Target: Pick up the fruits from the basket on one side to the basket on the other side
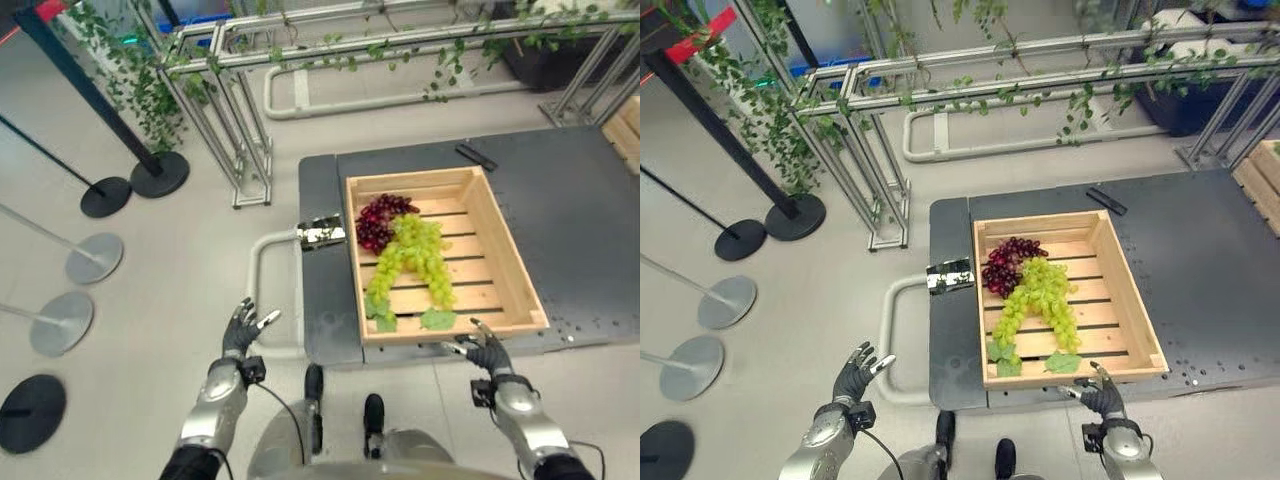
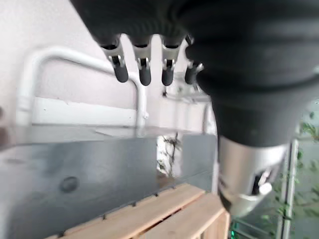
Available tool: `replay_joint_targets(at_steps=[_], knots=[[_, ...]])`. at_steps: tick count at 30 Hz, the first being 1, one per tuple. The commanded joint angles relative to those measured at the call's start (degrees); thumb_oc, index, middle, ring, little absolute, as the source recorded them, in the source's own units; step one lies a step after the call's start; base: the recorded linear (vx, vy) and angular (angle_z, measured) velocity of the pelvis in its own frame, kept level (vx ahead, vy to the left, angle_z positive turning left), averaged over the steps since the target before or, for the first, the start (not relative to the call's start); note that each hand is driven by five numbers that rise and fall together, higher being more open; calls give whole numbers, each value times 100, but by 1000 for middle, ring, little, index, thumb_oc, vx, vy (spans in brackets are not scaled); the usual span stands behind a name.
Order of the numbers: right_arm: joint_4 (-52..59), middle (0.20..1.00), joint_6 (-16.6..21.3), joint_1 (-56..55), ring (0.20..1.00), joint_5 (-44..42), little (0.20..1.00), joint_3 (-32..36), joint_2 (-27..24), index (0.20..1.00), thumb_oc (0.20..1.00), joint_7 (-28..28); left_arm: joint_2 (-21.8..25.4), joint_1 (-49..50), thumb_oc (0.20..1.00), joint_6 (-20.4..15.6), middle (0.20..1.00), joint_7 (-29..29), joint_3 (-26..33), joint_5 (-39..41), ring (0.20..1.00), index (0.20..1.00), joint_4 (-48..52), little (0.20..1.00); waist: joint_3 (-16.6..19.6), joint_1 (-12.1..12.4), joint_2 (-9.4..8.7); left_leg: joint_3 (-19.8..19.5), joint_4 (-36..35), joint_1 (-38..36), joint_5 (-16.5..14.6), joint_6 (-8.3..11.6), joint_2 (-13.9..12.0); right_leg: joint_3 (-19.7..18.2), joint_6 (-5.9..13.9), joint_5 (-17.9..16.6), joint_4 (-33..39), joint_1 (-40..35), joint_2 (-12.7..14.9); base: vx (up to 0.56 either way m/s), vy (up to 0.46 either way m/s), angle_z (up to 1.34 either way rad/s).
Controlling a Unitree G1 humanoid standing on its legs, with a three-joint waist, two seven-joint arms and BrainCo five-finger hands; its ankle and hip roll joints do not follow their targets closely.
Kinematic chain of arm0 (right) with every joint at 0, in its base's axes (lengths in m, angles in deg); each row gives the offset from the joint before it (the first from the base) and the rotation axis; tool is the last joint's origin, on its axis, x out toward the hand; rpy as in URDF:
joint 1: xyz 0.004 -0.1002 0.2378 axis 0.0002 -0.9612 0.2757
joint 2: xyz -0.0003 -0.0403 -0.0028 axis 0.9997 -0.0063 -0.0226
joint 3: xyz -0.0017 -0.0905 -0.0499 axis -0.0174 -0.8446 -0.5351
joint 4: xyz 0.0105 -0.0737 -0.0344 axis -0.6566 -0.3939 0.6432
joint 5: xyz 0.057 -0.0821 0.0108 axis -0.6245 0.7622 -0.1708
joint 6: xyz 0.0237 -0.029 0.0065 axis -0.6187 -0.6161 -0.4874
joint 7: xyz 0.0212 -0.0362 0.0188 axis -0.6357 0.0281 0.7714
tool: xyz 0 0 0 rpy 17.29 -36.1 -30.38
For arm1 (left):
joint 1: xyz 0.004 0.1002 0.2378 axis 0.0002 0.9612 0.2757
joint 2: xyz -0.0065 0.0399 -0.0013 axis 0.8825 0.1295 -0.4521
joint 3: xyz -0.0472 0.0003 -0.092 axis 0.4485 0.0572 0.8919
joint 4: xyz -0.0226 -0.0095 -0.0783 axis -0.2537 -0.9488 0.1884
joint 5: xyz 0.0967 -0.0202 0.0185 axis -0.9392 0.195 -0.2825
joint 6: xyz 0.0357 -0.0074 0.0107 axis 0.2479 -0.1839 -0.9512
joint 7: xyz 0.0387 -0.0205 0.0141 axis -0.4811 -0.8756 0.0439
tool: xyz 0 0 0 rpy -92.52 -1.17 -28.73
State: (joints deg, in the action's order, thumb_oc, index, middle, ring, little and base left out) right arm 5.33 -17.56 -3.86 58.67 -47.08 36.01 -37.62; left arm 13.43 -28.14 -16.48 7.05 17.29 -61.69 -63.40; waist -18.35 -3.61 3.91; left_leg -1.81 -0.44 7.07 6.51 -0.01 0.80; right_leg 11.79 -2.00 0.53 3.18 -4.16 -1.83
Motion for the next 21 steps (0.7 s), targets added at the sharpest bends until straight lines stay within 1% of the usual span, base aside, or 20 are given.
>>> replay_joint_targets(at_steps=[1,2,5,6,7,8,10,11,12,13,14,16,17,19,20,21], knots=[[410,1000,278,531,1000,128,1000,1,7,1000,1000,43,205,-206,1000,-145,1000,-5,-21,-95,1000,1000,454,1000,173,186,-276,193,-456,-551,-144,341,-143,-250,759,52,-366,444,413,8,71,15],[439,1000,274,543,1000,102,1000,24,39,1000,1000,30,223,-228,1000,-144,1000,-7,-11,-104,1000,1000,469,1000,153,180,-302,222,-456,-589,-159,334,-162,-248,756,73,-451,466,431,21,62,5],[529,1000,290,511,1000,40,1000,64,95,1000,1000,45,258,-221,1000,-133,1000,-29,-4,-164,1000,1000,496,1000,197,194,-415,272,-456,-633,-226,312,-148,-228,787,99,-360,409,459,21,32,4],[529,1000,290,511,1000,40,1000,64,95,1000,1000,45,258,-221,1000,-133,1000,-29,-4,-164,1000,1000,496,1000,196,194,-415,273,-456,-633,-226,312,-148,-228,787,99,-360,408,459,-5,37,5],[627,1000,294,574,1000,78,1000,61,95,1000,1000,35,325,-219,1000,-128,1000,-50,73,-156,1000,1000,574,1000,159,241,-526,407,-456,-626,-323,250,-156,-173,893,46,-654,586,533,-19,30,5],[628,1000,292,576,1000,79,1000,61,97,1000,1000,35,327,-220,1000,-127,1000,-50,75,-156,1000,1000,576,1000,163,250,-529,418,-456,-619,-323,248,-156,-185,895,54,-676,607,536,-47,27,0],[658,1000,274,608,1000,132,1000,69,44,1000,1000,90,426,-254,1000,-124,1000,-6,93,-240,1000,1000,621,1000,104,227,-529,441,-456,-590,-316,204,-225,-355,1031,98,-1229,953,481,-52,7,-9],[664,1000,254,636,1000,195,1000,81,34,1000,1000,85,464,-269,1000,-126,1000,-23,122,-243,1000,1000,637,1000,94,241,-487,450,-456,-576,-314,199,-284,-414,1099,151,-1428,1068,570,-45,-116,-6],[634,1000,205,691,1000,188,1000,137,48,1000,1000,106,562,-327,1000,-125,1000,-28,193,-228,1000,1000,649,1000,108,367,-467,512,-456,-515,-294,278,-490,-166,1116,16,-1404,1038,1130,-19,-128,-7],[636,1000,203,689,1000,189,1000,141,53,1000,1000,108,568,-329,1000,-125,1000,-27,190,-226,1000,1000,648,1000,95,362,-473,504,-456,-534,-305,279,-485,-155,1121,28,-1398,1011,1136,-24,-213,-19],[627,1000,182,688,1000,184,1000,184,73,1000,1000,88,608,-356,1000,-118,1000,-22,203,-237,1000,1000,658,1000,122,396,-504,515,-456,-496,-319,350,-568,-97,1174,-226,-1211,963,1453,7,-165,-31],[592,1000,143,676,1000,212,1000,294,73,1000,1000,59,648,-400,1000,-121,1000,-58,210,-217,1000,1000,641,1000,188,404,-601,537,-456,-462,-358,497,-639,-85,1313,-711,-795,831,1869,39,-231,-17],[597,1000,125,684,1000,228,1000,341,71,1000,1000,35,664,-395,1000,-125,1000,-81,237,-204,1000,1000,670,1000,209,403,-641,545,-456,-476,-379,522,-648,-138,1412,-1009,-663,910,2018,66,-209,3],[576,1000,103,703,1000,283,1000,359,28,1000,1000,21,686,-382,1000,-122,1000,-136,285,-214,1000,1000,679,1000,271,429,-729,599,-456,-512,-384,580,-708,-115,1526,-1169,-537,902,2123,67,-200,-1],[558,1000,76,708,1000,297,1000,359,8,1000,1000,38,698,-375,1000,-115,1000,-129,294,-237,1000,1000,685,1000,296,433,-760,583,-456,-519,-371,606,-722,-178,1590,-1210,-541,883,2162,40,-135,1],[558,1000,76,708,1000,297,1000,359,8,1000,1000,38,698,-374,1000,-115,1000,-129,295,-237,1000,1000,685,1000,296,433,-760,583,-456,-519,-371,605,-721,-179,1590,-1210,-541,884,2162,40,-222,29]])
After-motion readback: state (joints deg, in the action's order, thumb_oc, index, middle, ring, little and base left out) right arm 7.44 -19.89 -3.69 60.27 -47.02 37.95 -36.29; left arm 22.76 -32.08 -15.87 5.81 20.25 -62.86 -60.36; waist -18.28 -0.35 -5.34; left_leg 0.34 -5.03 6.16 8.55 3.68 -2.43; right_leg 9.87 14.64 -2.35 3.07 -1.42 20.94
